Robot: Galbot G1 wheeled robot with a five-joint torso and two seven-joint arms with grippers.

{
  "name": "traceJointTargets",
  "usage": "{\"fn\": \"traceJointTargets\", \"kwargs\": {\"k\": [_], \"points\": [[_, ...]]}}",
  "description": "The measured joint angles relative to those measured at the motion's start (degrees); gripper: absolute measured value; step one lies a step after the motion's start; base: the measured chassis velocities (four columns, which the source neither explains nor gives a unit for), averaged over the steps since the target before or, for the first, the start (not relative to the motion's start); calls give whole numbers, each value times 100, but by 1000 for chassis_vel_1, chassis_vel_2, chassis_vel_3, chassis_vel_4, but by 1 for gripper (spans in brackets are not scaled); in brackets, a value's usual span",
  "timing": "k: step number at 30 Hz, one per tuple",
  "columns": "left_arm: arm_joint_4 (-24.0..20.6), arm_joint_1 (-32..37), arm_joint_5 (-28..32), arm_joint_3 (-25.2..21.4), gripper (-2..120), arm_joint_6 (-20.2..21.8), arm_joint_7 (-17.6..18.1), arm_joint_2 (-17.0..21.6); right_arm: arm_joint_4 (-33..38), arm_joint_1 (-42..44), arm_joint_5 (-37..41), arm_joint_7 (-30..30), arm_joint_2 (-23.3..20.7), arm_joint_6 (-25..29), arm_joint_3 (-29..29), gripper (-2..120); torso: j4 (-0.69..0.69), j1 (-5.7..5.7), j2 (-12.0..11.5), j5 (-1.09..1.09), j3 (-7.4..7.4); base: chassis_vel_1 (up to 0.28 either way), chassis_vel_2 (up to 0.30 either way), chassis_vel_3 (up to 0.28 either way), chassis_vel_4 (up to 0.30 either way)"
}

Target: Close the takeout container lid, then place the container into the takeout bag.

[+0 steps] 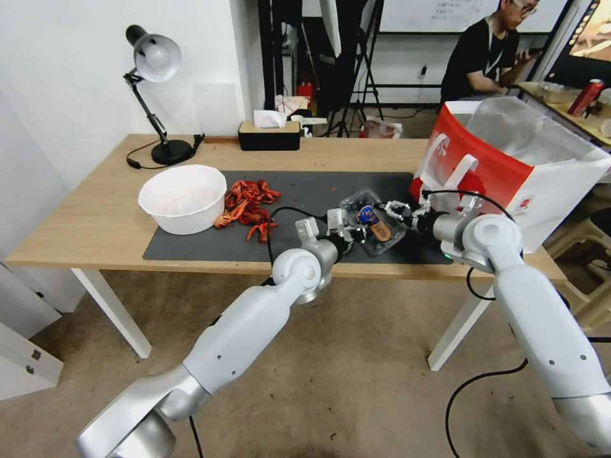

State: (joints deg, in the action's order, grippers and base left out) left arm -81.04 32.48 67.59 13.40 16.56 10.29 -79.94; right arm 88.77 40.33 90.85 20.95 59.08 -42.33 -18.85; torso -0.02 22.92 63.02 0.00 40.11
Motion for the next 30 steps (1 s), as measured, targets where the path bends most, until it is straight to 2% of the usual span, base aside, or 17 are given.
{"fn": "traceJointTargets", "kwargs": {"k": [3, 4, 6, 8, 9, 11, 16, 18, 19, 20, 22, 23, 24, 26, 28, 30], "points": [[18, -18, 8, -8, 0, -7, -2, -4, 10, 45, 75, 12, 17, 5, -32, 24, 1, 0, 0, 0, 0, 0, 0, 0, 0], [18, -18, 8, -8, 0, -7, -2, -4, 10, 45, 75, 12, 17, 5, -32, 24, 1, 0, 0, 0, 0, 0, 0, 0, 0], [2, 3, 11, -67, 0, -20, -7, -12, 34, 66, 146, 42, 29, 6, -72, 14, 1, 0, 0, 0, 0, 0, 0, 0, 0], [-22, 22, 12, -108, 0, -37, -9, -9, 51, 79, 161, 47, 33, 6, -85, 11, 1, 0, 0, 0, 0, 0, 0, 0, 0], [-97, 69, 32, -202, 0, -67, -13, 30, 96, 121, 179, 52, 42, 7, -121, 5, 0, 1, -1, 0, 1, 0, 0, 0, 0], [-298, 145, 110, -373, 0, -142, -44, 103, 166, 191, 187, 26, 64, 8, -173, 0, 2, 1, -1, 1, 1, 0, 0, 0, 0], [-662, 312, 190, -683, 0, -244, -108, 278, 264, 313, 173, -60, 91, 13, -260, 0, 1, 0, -1, 0, 0, 0, 0, 0, 0], [-1091, 590, 128, -1044, 0, -301, -191, 476, 358, 410, 122, -186, 107, 20, -336, 0, 0, -1, 0, 0, -1, 0, 0, 0, 0], [-1686, 1134, -409, -1524, 5, -352, -364, 777, 543, 506, 25, -388, 122, 29, -444, 0, 1, 0, -1, 0, 0, 0, 0, 0, 0], [-1949, 1442, -748, -1715, 9, -410, -468, 903, 646, 524, -3, -446, 129, 36, -480, 0, 2, -1, 0, -3, 0, 0, 0, 0, 0], [-2092, 1618, -925, -1814, 11, -450, -524, 974, 694, 528, -14, -464, 131, 44, -492, 0, 2, -1, 0, -3, -1, 0, 0, 0, 0], [-2484, 2130, -1374, -2044, 18, -593, -676, 1131, 822, 527, -106, -567, 142, 100, -501, 0, 4, -1, 0, -2, -1, 0, 0, 0, 0], [-2484, 2130, -1374, -2044, 18, -593, -676, 1131, 822, 527, -106, -567, 142, 100, -501, 0, 4, -1, 0, -2, -1, 0, 0, 0, 0], [-2746, 2582, -1696, -2210, 25, -737, -800, 1207, 895, 502, -246, -677, 156, 163, -488, 0, 3, -2, 1, -2, -1, 0, 0, 0, 0], [-3163, 3516, -2242, -2577, 38, -943, -948, 1220, 1054, 323, -453, -858, 201, 363, -411, 0, 3, -2, 1, -1, -1, 0, 0, 0, 0], [-3250, 3730, -2368, -2666, 41, -981, -978, 1200, 1103, 258, -482, -883, 210, 431, -389, 0, 3, -2, 1, -2, -1, 0, 0, 0, 0]]}}
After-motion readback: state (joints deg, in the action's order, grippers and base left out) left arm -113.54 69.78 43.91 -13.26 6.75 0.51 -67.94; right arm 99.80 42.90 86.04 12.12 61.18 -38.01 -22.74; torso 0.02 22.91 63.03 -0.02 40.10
